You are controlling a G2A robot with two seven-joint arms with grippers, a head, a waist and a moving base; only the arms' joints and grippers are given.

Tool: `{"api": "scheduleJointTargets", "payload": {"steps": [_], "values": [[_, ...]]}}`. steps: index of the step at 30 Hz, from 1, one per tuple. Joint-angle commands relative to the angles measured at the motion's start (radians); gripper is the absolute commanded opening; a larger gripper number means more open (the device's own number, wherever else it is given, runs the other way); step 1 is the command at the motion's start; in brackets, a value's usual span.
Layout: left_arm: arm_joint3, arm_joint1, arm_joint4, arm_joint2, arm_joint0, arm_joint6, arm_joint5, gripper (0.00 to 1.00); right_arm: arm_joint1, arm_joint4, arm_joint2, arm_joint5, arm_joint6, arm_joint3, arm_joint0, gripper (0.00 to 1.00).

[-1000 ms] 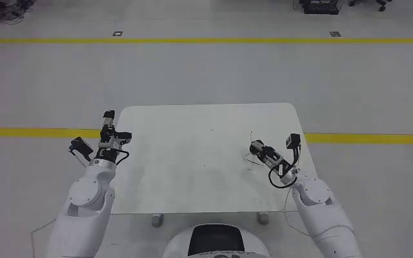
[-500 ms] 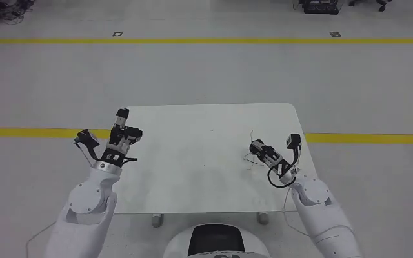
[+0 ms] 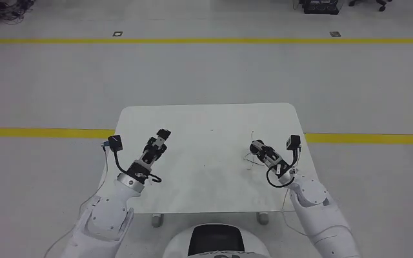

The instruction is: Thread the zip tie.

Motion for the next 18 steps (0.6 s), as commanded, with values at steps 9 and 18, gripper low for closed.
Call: {"api": "scheduleJointTargets", "payload": {"steps": [9,18], "values": [[-0.026,0.002,0.416,0.117,-0.040,0.023,0.004,1.00,-0.007,-0.002,-0.037,0.011,-0.044,-0.002,0.012,0.00],[0.037,-0.015,0.851,0.326,-0.122,0.130,0.111,1.00,-0.017,0.020,-0.081,0.026,-0.084,0.034,0.041,0.00]]}}
